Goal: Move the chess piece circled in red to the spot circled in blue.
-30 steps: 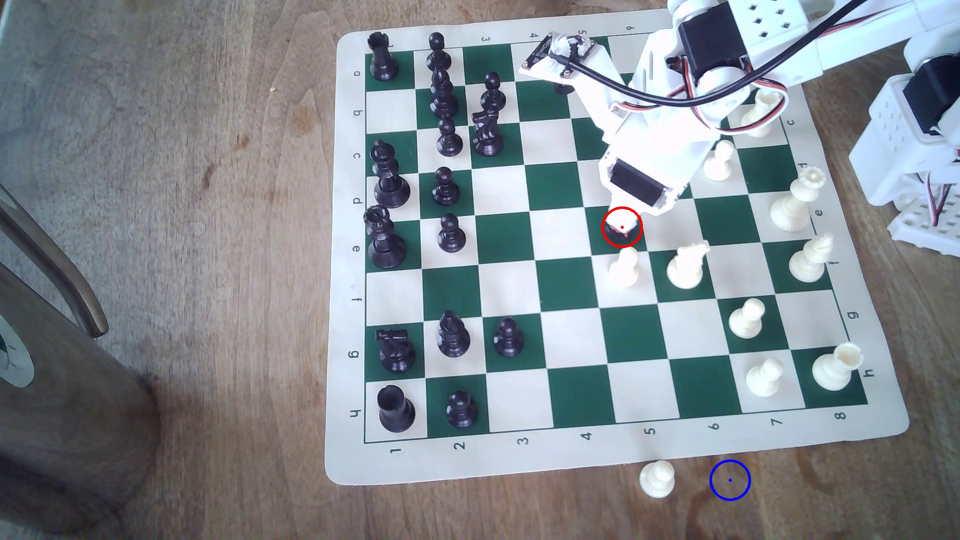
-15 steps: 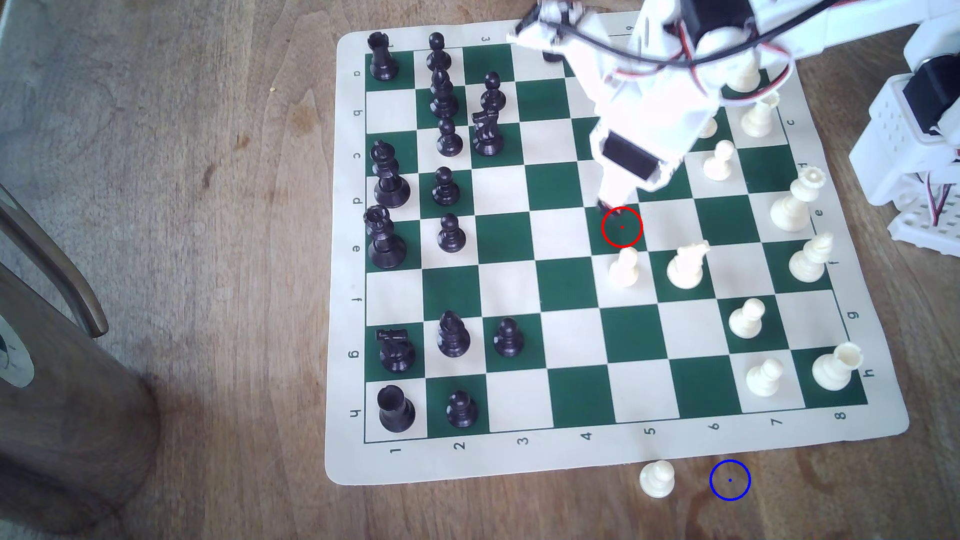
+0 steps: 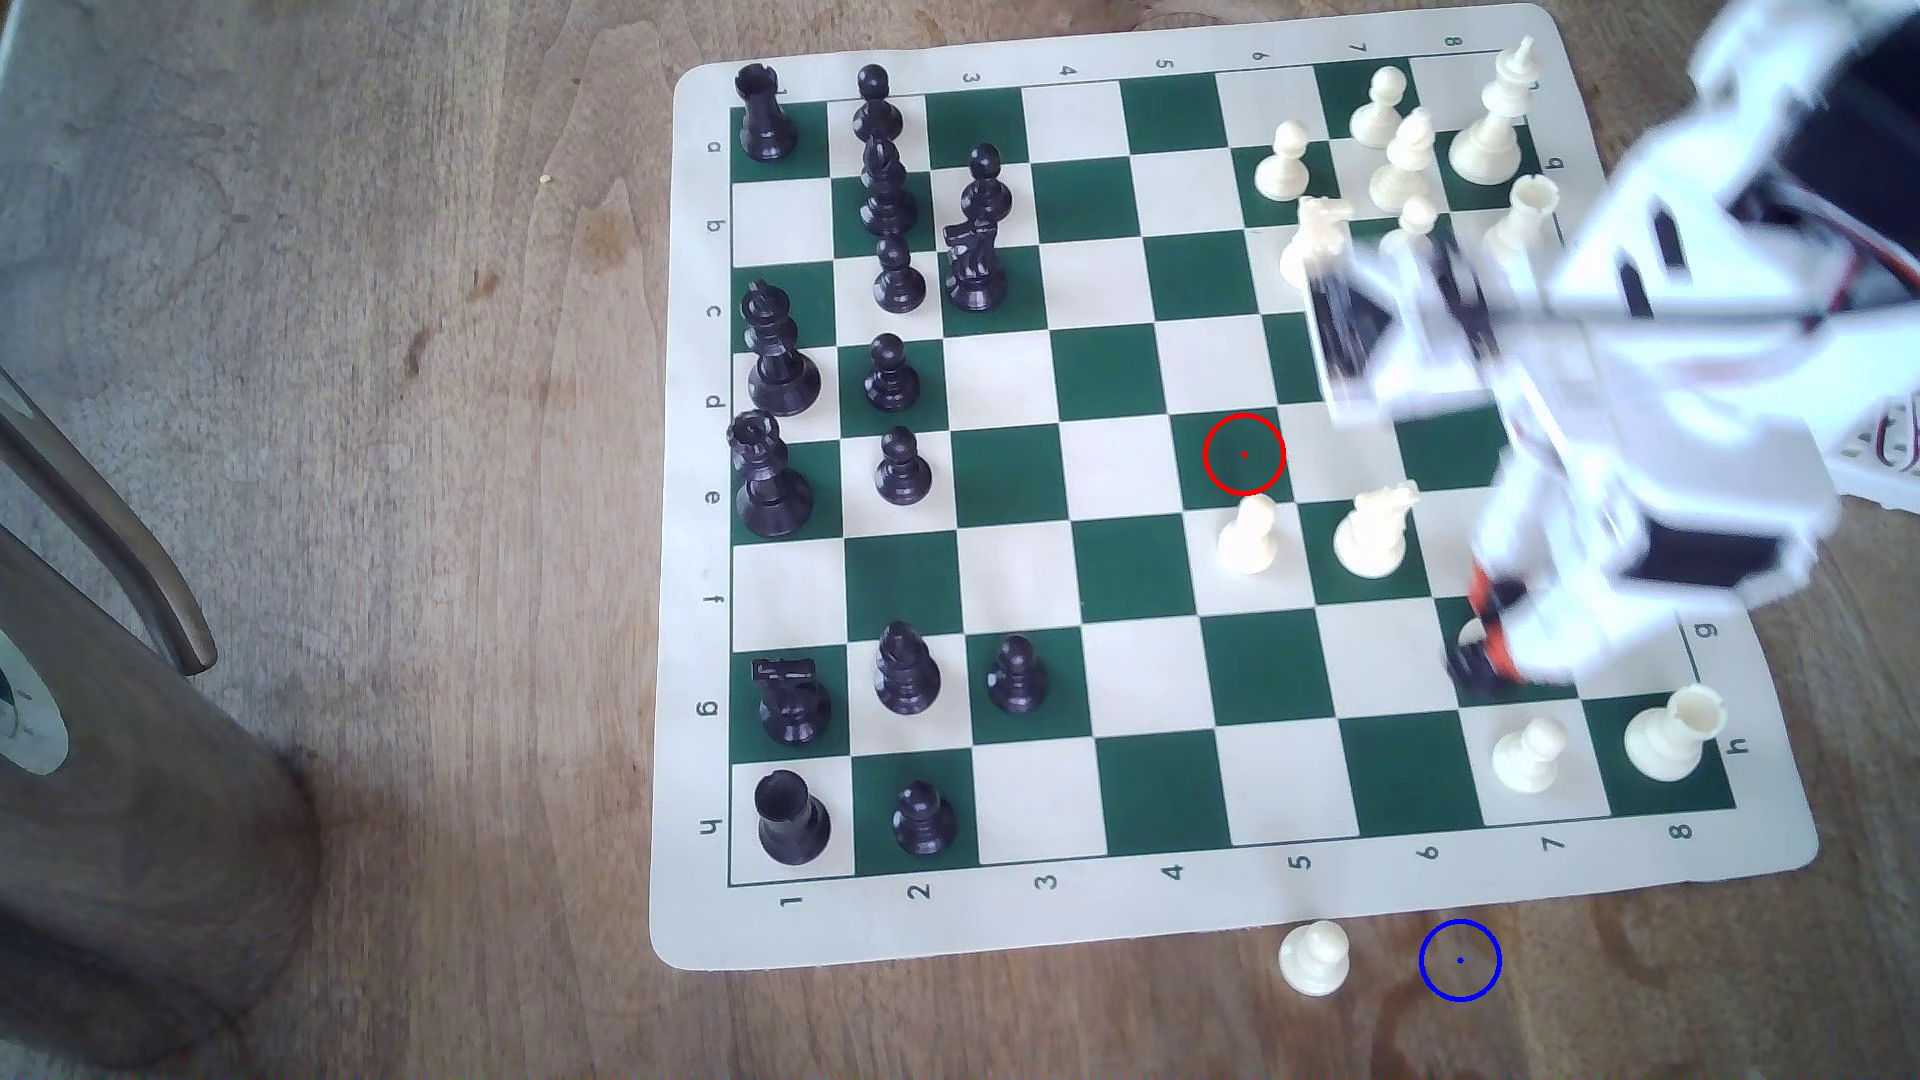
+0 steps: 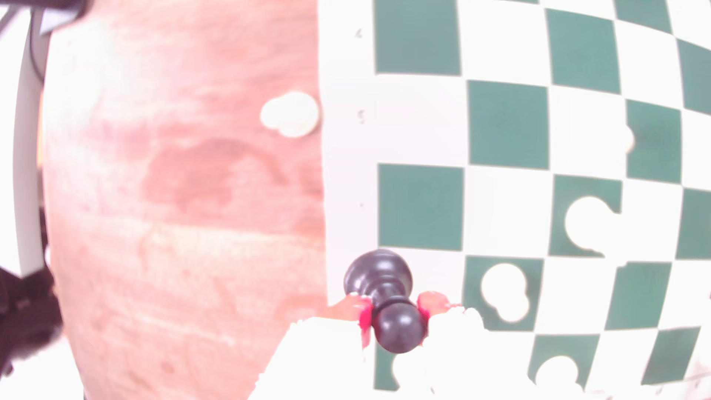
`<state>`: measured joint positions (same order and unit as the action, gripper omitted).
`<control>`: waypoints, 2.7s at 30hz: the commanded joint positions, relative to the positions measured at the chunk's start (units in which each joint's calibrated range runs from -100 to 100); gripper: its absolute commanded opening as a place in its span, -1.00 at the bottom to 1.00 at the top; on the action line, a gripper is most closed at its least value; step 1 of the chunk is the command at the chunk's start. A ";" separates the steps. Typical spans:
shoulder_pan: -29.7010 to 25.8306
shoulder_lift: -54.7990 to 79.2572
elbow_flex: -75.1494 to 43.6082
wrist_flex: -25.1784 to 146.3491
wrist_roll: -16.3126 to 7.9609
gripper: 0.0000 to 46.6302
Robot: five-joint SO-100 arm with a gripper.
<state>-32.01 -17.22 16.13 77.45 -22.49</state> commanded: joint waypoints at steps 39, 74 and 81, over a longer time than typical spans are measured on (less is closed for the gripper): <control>-7.53 37.93 -26.83 -2.68 5.52 -0.99; -1.35 18.41 -27.19 0.60 5.08 -0.11; 9.21 3.55 -21.84 4.20 6.98 -0.10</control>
<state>-28.47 -1.30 -9.17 81.12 -16.92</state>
